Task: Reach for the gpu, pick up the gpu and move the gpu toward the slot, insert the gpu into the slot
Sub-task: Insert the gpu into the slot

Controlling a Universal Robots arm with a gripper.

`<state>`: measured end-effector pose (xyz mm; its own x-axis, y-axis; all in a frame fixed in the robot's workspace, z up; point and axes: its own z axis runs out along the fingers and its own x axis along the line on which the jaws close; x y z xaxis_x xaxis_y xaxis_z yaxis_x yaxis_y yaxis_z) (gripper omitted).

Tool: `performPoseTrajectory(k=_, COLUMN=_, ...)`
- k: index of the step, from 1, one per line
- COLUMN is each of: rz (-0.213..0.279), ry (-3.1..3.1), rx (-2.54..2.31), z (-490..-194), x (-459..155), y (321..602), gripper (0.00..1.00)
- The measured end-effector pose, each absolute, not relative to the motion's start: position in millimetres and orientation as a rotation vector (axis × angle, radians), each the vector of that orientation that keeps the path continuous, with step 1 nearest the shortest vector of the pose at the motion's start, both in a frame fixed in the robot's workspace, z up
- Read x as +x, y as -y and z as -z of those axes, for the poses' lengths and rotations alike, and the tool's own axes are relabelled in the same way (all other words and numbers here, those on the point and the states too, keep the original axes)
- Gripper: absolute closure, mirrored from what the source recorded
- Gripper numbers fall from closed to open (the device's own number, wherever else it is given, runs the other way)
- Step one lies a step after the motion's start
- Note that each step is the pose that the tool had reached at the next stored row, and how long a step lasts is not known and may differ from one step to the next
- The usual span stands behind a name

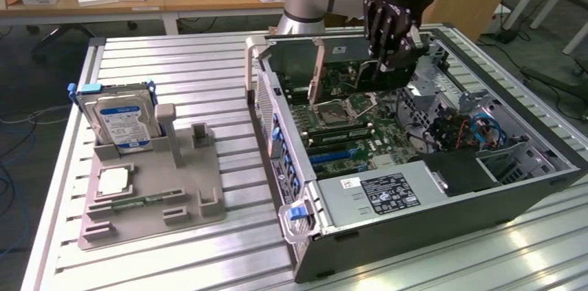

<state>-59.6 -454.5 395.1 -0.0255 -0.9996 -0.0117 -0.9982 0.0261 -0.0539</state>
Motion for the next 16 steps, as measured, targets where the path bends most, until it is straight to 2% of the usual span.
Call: performPoseTrajectory(k=16, rz=0.047, ry=-2.217, rx=-2.160, z=-388.1, x=-63.0, y=460.8, gripper=0.74)
